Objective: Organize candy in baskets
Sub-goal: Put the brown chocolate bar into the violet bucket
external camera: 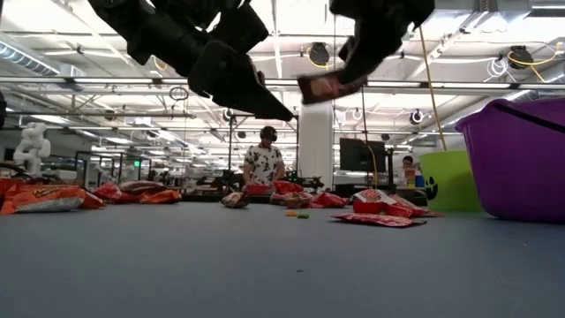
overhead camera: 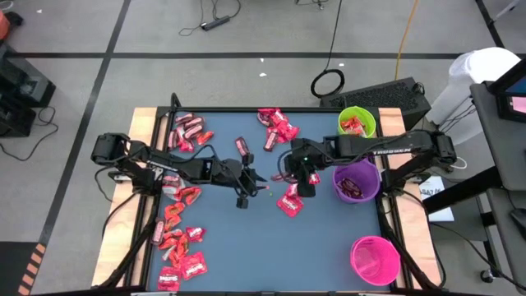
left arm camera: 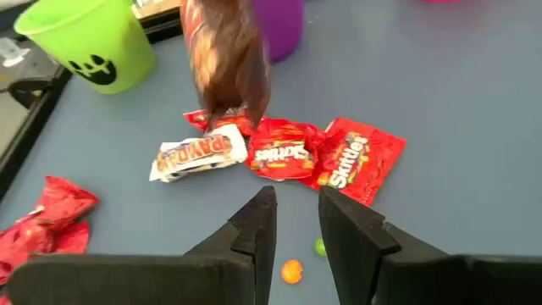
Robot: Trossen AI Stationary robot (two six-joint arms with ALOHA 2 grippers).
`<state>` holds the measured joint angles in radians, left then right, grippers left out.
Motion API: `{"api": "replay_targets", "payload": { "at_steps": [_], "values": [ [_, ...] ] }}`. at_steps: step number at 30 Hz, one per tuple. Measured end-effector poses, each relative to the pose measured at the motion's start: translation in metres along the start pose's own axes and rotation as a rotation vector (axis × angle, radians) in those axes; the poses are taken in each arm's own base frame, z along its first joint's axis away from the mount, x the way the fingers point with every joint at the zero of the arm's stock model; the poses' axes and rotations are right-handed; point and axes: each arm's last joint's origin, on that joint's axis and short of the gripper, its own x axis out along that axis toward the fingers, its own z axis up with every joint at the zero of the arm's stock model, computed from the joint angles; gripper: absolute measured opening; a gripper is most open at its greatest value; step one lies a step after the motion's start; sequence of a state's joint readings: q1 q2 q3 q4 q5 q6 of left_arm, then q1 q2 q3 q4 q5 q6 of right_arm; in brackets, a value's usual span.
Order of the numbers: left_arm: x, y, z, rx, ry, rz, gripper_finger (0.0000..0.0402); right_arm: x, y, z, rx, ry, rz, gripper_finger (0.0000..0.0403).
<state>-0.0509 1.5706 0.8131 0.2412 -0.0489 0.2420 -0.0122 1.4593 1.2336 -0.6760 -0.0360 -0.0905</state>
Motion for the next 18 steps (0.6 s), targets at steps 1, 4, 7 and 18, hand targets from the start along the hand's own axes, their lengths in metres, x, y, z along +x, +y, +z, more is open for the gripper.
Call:
{"api": "replay_targets", "payload": {
  "at_steps": [1, 4, 7, 18],
  "values": [
    [0.000, 0.000, 0.000, 0.000, 0.000, 0.003, 0.0098, -0.004, 0.002, -0.002, 0.009, 0.023, 0.006, 0.0017],
    [0.000, -0.001, -0.003, 0.001, 0.037, -0.004, 0.0098, -0.020, 0.004, -0.007, 0.063, 0.062, 0.019, 0.0018],
    [0.000, -0.002, -0.005, 0.004, 0.058, -0.012, 0.0098, -0.038, 0.005, -0.020, 0.142, 0.141, 0.018, 0.0019],
    [0.000, -0.002, -0.006, 0.003, 0.065, -0.012, 0.0098, -0.105, 0.010, -0.069, 0.517, 0.377, -0.122, 0.0020]
  ]
}}
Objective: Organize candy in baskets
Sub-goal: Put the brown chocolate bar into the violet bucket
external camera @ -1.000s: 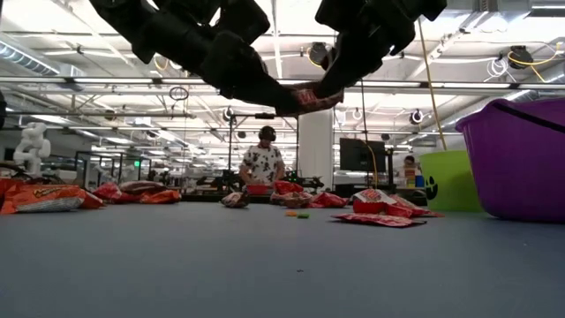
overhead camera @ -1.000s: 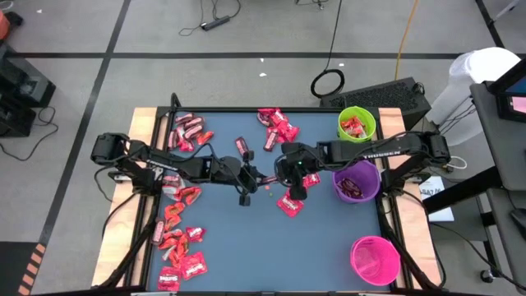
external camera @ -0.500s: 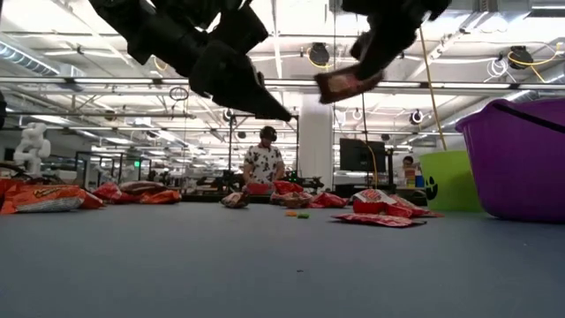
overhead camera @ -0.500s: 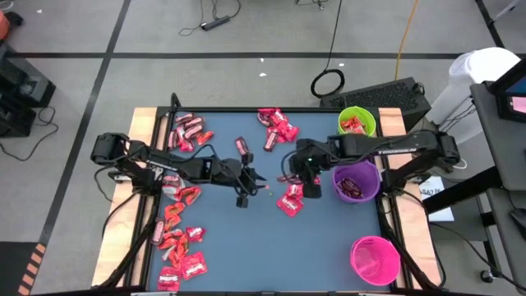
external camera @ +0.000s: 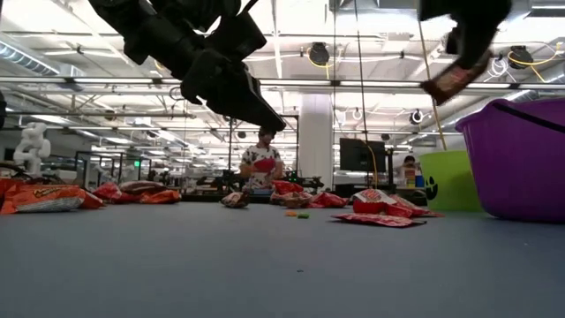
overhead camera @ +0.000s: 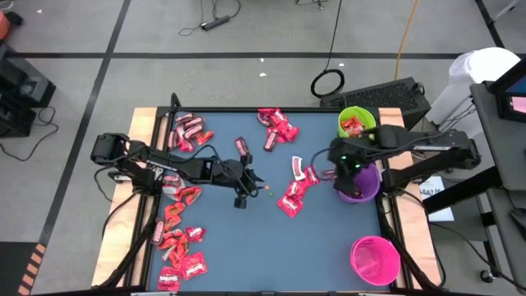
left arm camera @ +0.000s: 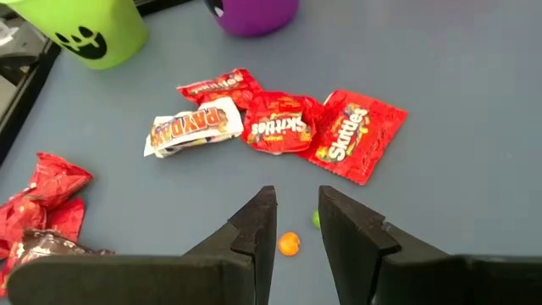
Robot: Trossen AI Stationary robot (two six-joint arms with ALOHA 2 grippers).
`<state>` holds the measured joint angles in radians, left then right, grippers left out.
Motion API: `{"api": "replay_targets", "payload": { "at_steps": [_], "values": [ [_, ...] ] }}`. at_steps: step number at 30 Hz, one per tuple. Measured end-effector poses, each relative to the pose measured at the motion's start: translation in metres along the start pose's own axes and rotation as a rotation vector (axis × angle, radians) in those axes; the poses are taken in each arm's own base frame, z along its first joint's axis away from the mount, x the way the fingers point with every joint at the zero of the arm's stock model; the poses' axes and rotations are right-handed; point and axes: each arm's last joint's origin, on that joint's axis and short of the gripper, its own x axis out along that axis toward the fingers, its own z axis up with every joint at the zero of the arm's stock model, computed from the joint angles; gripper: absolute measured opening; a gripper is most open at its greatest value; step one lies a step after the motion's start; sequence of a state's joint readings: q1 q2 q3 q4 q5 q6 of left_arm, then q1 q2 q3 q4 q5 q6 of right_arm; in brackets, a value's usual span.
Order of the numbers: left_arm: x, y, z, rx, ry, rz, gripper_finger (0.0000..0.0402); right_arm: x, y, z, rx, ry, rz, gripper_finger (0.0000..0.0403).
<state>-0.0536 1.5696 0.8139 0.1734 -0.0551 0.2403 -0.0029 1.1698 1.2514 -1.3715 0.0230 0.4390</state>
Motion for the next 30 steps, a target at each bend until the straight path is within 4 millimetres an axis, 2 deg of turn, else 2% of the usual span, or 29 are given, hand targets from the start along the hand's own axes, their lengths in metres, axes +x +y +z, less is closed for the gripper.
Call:
{"api": "replay_targets", "payload": {
  "at_steps": [5, 12, 16, 19, 23, 27, 30],
  "values": [
    [0.000, 0.000, 0.000, -0.002, 0.001, 0.000, 0.0098, -0.010, -0.014, -0.025, 0.145, -0.007, -0.108, 0.0020],
    [0.000, 0.000, 0.000, -0.002, 0.000, 0.002, 0.0098, 0.016, -0.025, -0.054, 0.228, 0.052, -0.155, 0.0027],
    [0.000, 0.000, 0.000, 0.001, 0.000, 0.003, 0.0098, 0.025, -0.028, -0.061, 0.244, 0.073, -0.167, 0.0065],
    [0.000, 0.000, 0.000, 0.001, -0.005, 0.004, 0.0098, 0.022, -0.027, -0.060, 0.232, 0.070, -0.146, 0.0107],
    [0.000, 0.002, 0.002, -0.015, -0.022, 0.012, 0.0098, 0.003, -0.022, -0.053, 0.230, 0.019, -0.041, 0.0154],
    [0.000, 0.015, -0.002, -0.123, -0.010, 0.050, 0.0103, -0.016, -0.014, -0.033, 0.151, -0.217, 0.045, 0.0183],
    [0.000, 0.025, -0.010, -0.205, 0.046, 0.086, 0.0126, -0.024, -0.008, -0.015, 0.027, -0.426, 0.068, 0.0197]
  ]
}}
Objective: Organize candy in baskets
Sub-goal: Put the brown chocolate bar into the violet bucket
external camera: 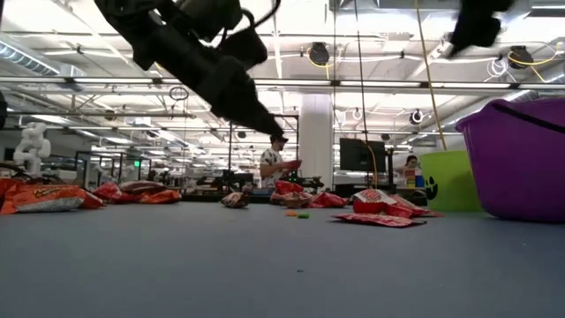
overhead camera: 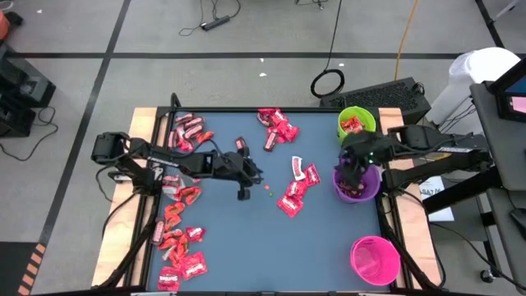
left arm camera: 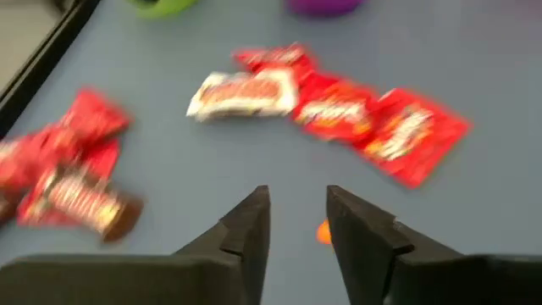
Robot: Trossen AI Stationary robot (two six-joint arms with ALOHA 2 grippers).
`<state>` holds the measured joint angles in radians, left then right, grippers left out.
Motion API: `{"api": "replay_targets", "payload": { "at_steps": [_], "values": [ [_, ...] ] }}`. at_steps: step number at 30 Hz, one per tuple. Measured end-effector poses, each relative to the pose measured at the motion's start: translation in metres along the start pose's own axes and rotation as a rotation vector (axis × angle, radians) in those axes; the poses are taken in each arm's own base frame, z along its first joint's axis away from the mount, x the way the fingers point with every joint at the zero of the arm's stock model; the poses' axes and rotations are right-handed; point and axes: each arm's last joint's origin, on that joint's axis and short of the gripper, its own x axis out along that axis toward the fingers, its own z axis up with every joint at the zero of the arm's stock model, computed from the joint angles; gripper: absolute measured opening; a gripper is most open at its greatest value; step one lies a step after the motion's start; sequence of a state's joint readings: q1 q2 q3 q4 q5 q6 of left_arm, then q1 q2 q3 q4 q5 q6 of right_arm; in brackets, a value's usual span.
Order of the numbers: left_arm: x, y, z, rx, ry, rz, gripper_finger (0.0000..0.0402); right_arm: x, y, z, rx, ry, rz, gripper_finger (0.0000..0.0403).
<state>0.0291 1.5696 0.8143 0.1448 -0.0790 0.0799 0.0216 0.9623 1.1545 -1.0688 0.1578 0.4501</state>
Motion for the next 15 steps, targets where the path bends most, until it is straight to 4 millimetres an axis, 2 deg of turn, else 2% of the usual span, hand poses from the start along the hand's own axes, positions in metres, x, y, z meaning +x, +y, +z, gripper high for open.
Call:
{"api": "replay_targets", "payload": {
  "at_steps": [3, 7, 12, 15],
  "values": [
    [0.000, 0.015, -0.010, -0.051, 0.098, 0.124, 0.0164, 0.004, 0.007, 0.016, -0.129, -0.140, 0.021, 0.0204],
    [-0.002, 0.038, -0.021, -0.090, 0.201, 0.292, 0.0204, 0.015, 0.015, 0.027, -0.243, -0.199, 0.032, 0.0208],
    [-0.005, 0.071, -0.032, -0.331, 0.230, 0.438, 0.0214, 0.037, 0.020, 0.031, -0.315, -0.133, 0.001, 0.0208],
    [-0.008, 0.083, -0.037, -0.473, 0.229, 0.485, 0.0215, 0.049, 0.022, 0.032, -0.326, -0.099, -0.036, 0.0208]
  ]
}}
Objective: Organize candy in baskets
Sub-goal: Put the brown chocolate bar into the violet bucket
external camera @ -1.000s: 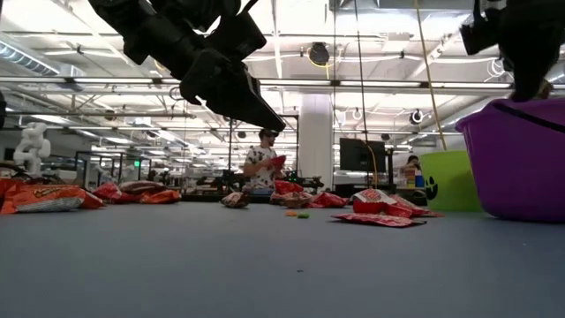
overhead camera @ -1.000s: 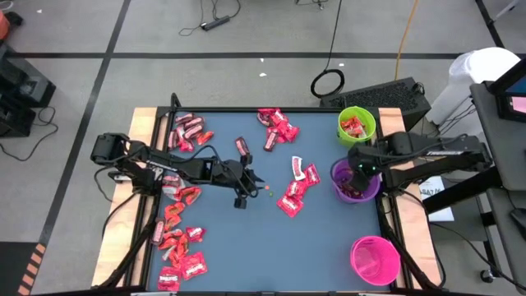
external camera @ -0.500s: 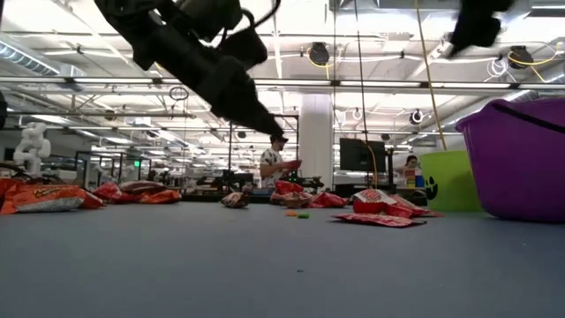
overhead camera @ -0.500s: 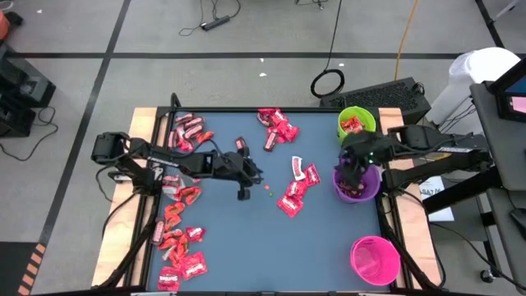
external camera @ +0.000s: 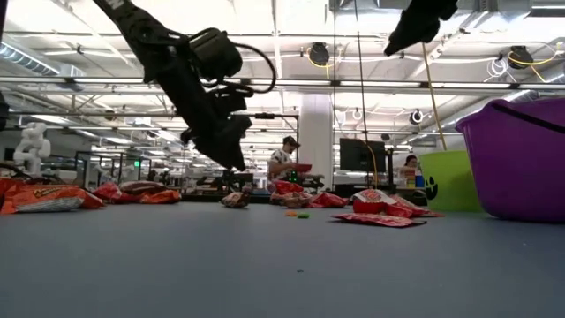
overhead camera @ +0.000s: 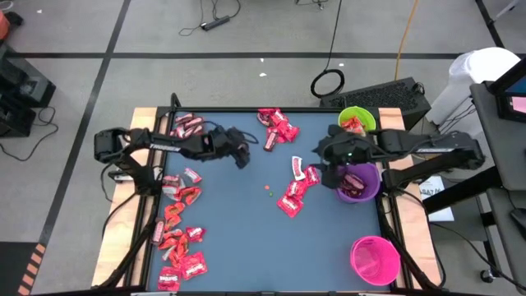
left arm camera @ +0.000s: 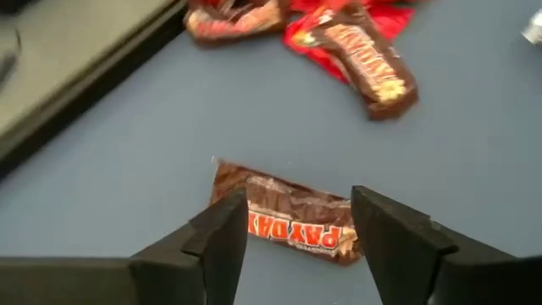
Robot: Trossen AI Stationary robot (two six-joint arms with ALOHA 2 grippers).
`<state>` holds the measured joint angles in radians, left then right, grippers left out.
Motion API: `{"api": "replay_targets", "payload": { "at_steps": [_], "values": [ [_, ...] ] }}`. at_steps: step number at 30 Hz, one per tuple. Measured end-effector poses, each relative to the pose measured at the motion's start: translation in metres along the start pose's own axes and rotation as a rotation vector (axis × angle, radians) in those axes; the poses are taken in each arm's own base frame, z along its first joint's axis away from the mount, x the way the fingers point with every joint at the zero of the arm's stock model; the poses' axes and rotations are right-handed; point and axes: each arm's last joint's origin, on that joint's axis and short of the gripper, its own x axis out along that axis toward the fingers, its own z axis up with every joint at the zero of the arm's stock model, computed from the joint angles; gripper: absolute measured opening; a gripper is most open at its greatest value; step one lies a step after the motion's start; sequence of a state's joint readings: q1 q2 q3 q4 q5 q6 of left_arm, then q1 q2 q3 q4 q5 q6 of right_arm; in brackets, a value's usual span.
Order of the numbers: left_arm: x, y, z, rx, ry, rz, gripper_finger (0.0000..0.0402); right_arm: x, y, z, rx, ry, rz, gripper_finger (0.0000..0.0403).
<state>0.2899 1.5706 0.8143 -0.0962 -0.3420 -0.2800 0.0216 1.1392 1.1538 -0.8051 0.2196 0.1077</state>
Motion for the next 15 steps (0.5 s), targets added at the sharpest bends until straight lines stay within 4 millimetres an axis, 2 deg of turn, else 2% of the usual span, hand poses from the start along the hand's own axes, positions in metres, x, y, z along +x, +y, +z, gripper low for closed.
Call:
{"api": "replay_targets", "payload": {
  "at_steps": [7, 15],
  "values": [
    [0.014, 0.008, -0.005, -0.127, 0.056, 0.010, 0.0215, 0.021, 0.004, 0.001, -0.035, 0.065, -0.021, 0.0208],
    [0.039, 0.009, -0.014, -0.185, 0.106, -0.015, 0.0215, 0.030, 0.006, 0.000, -0.049, 0.095, -0.023, 0.0208]
  ]
}}
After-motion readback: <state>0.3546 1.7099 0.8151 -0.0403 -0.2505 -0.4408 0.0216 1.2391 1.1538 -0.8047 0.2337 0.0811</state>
